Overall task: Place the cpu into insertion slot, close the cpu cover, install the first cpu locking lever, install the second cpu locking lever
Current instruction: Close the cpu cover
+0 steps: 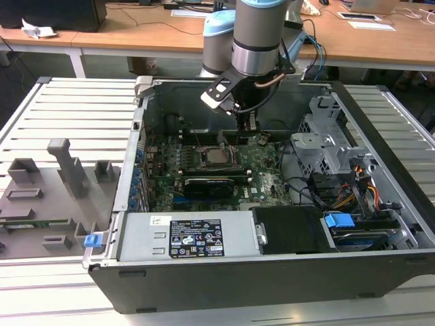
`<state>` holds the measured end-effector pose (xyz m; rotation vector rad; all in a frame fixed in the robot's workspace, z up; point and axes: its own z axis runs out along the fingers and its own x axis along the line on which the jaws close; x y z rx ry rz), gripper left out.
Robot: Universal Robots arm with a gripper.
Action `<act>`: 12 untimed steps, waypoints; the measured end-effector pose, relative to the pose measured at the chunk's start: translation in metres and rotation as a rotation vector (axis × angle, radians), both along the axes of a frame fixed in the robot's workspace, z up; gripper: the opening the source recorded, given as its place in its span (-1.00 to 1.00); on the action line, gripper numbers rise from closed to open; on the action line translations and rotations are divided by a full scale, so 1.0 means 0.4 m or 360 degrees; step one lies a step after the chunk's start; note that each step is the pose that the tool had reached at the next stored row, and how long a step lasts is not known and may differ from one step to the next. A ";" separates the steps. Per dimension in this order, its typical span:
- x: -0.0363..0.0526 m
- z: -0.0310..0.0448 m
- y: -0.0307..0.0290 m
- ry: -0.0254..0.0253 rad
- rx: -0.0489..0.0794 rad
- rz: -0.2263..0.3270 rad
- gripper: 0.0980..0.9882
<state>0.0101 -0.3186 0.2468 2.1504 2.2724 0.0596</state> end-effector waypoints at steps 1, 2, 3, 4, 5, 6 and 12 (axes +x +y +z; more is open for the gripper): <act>-0.001 0.000 0.000 0.00000 0.0000 0.0000 -0.98; -0.001 0.000 0.000 0.00000 0.0000 0.0000 -0.98; -0.002 0.000 0.000 0.00000 0.0000 0.0000 -0.98; -0.003 0.000 0.000 0.00000 0.0000 0.0000 -0.98; -0.004 0.000 0.000 0.00000 0.0000 0.0000 -0.98; -0.005 0.000 0.000 0.00000 0.0000 0.0000 -0.98; -0.010 -0.001 0.000 0.00000 0.0000 0.0000 -0.98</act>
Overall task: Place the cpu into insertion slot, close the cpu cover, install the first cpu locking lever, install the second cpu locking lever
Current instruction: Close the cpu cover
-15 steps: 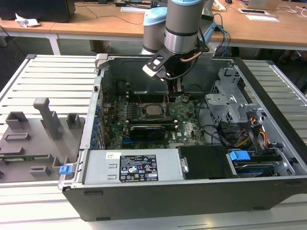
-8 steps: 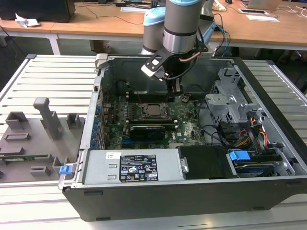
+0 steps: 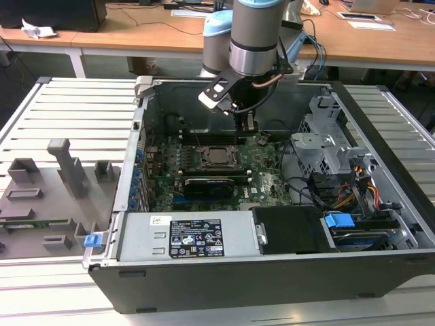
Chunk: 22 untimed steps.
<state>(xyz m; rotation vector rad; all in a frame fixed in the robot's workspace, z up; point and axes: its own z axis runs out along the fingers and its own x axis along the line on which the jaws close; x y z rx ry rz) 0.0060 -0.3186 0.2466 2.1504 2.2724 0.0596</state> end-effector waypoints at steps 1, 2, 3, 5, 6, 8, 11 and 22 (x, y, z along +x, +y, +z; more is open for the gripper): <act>-0.001 0.000 0.000 0.00001 0.0000 0.0000 -0.98; -0.001 0.000 0.000 0.00000 0.0000 0.0000 -0.98; -0.002 0.000 0.000 0.00000 0.0000 0.0000 -0.98; -0.003 0.000 0.000 0.00000 0.0000 0.0000 -0.98; -0.004 0.000 0.000 0.00000 0.0000 0.0000 -0.98; -0.005 0.000 0.000 0.00000 0.0000 0.0000 -0.98; -0.006 0.000 0.000 0.00000 0.0000 0.0000 -0.98; -0.011 0.000 0.000 0.00001 0.0000 0.0000 -0.98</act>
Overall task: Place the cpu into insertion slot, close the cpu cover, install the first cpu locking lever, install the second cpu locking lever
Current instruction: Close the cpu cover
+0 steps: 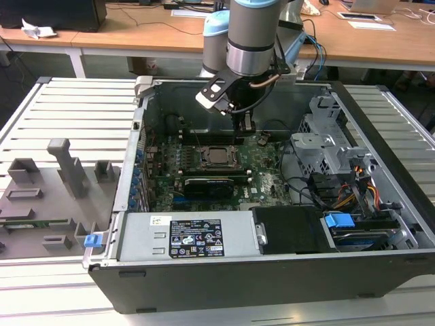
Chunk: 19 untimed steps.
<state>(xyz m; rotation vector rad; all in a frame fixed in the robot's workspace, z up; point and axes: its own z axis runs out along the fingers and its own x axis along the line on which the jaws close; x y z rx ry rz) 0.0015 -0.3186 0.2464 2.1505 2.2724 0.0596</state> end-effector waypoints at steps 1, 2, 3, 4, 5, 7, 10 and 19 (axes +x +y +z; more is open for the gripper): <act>0.000 0.000 0.000 -0.00001 0.0000 0.0000 -0.98; -0.001 0.000 0.000 -0.00001 0.0000 0.0000 -0.98; -0.001 0.000 0.000 0.00000 0.0000 0.0000 -0.98; -0.001 0.000 0.000 0.00000 0.0000 0.0000 -0.98; -0.001 0.000 0.000 0.00000 0.0000 0.0000 -0.98; -0.002 0.000 0.000 0.00000 0.0000 0.0000 -0.98; -0.002 0.000 0.000 0.00000 0.0000 0.0000 -0.98; -0.028 -0.012 0.000 0.00013 0.0000 0.0000 -0.98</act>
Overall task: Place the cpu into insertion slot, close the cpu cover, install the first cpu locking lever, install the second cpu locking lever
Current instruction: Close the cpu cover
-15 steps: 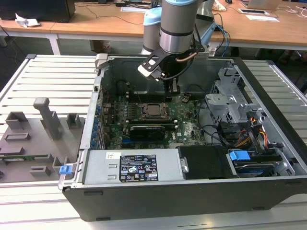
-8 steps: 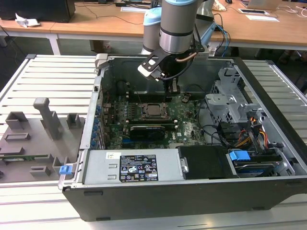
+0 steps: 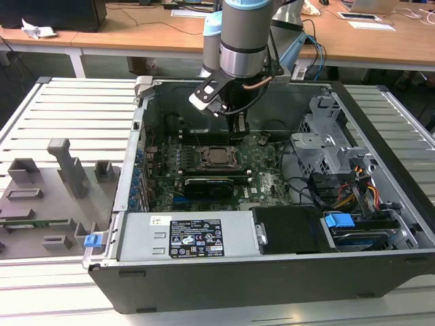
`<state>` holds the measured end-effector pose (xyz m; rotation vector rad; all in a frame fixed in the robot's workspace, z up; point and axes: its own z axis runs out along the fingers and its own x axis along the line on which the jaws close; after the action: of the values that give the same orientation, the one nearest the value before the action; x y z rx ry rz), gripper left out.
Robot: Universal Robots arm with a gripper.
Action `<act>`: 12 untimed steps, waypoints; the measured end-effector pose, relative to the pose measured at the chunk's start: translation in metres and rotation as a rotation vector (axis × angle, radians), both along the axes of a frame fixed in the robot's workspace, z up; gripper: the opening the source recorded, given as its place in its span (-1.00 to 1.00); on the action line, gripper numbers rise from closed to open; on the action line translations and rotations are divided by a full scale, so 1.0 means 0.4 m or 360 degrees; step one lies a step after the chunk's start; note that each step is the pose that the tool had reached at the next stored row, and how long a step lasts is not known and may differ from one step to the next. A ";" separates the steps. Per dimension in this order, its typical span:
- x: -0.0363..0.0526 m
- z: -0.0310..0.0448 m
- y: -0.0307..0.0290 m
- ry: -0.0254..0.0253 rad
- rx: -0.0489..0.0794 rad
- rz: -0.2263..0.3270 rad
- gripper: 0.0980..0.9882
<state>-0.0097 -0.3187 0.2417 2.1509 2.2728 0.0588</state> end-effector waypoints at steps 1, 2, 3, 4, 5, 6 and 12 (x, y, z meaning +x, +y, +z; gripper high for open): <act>-0.002 -0.005 -0.001 0.00008 0.0000 0.0000 -0.98; -0.004 -0.010 -0.003 0.00011 0.0000 0.0000 -0.98; -0.009 -0.015 -0.005 0.00001 0.0000 0.0000 -0.98; -0.015 -0.016 -0.006 -0.00066 0.0000 0.0000 -0.98; -0.019 -0.019 -0.006 -0.00081 0.0000 0.0000 -0.98; -0.024 -0.022 -0.006 -0.00084 0.0000 0.0000 -0.98; -0.069 -0.037 -0.007 -0.00080 0.0000 0.0000 -0.98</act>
<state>-0.0372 -0.3215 0.2270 2.1482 2.2701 0.0639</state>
